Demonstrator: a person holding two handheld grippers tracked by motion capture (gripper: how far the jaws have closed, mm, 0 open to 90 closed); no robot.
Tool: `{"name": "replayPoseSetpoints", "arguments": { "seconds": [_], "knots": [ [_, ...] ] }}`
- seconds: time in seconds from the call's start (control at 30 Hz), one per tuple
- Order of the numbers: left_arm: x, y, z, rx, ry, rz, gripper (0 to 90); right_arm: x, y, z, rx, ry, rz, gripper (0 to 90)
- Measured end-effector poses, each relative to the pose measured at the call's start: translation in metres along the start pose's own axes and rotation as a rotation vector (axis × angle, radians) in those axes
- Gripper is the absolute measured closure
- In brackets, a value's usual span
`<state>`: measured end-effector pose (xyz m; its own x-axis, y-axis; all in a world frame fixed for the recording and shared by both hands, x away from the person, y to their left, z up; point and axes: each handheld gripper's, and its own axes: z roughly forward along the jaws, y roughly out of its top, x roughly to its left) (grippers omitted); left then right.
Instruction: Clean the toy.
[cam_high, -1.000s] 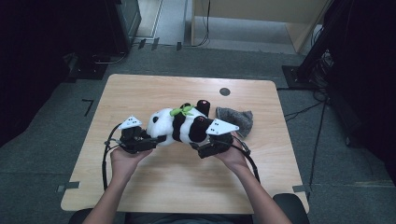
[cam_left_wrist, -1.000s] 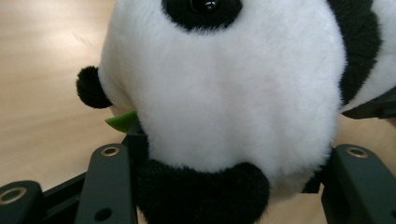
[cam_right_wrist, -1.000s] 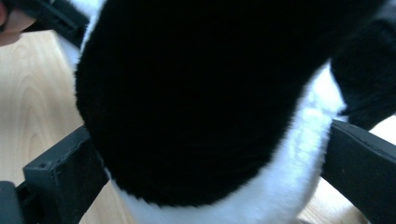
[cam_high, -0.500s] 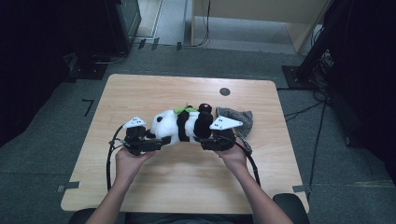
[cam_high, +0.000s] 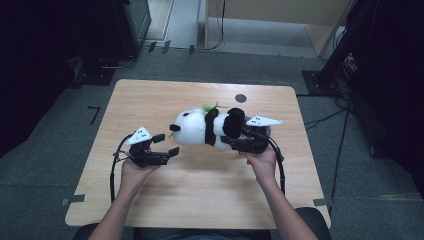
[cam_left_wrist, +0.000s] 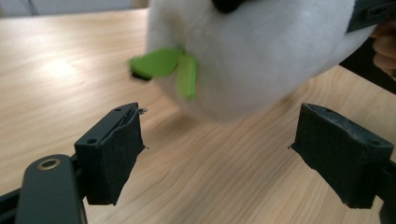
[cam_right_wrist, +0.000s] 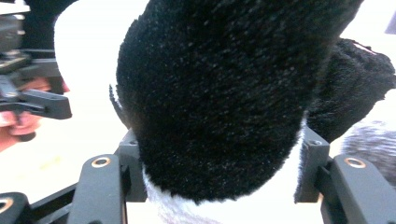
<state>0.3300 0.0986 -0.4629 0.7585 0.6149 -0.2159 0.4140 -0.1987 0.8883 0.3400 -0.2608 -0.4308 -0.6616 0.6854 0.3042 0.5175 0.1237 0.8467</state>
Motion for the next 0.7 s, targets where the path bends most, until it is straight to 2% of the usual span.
{"name": "replayPoseSetpoints", "arguments": {
  "seconds": [0.07,0.1,0.17,0.27,0.33,0.4,0.5,0.6,0.7],
  "knots": [
    [-0.005,0.0,0.003,-0.009,-0.019,0.037,14.6,0.004,0.0,0.002,0.01,0.052,0.009,37.9],
    [-0.008,0.0,0.005,-0.007,-0.009,0.054,13.9,0.007,0.0,0.005,0.023,0.079,0.01,37.7],
    [-0.011,-0.001,0.008,0.008,0.037,0.078,10.7,0.012,0.001,0.007,0.044,0.099,0.005,37.2],
    [-0.01,-0.001,0.01,0.001,0.052,0.057,8.5,0.015,0.0,0.011,0.077,0.126,0.005,36.7],
    [-0.011,0.0,0.012,-0.004,0.08,0.047,8.8,0.019,-0.001,0.013,0.087,0.134,-0.002,36.4],
    [-0.012,0.001,0.011,-0.012,0.109,0.044,15.0,0.023,-0.002,0.015,0.092,0.121,-0.014,35.6],
    [-0.016,0.004,0.008,-0.022,0.125,0.025,33.3,0.023,-0.002,0.016,0.074,0.11,-0.014,30.4],
    [-0.017,0.006,0.006,-0.017,0.117,-0.01,47.1,0.02,-0.003,0.016,0.054,0.081,-0.029,19.3],
    [-0.012,0.011,0.0,-0.032,0.086,-0.053,51.7,0.015,-0.003,0.013,0.012,0.079,-0.059,14.2]
  ]
}}
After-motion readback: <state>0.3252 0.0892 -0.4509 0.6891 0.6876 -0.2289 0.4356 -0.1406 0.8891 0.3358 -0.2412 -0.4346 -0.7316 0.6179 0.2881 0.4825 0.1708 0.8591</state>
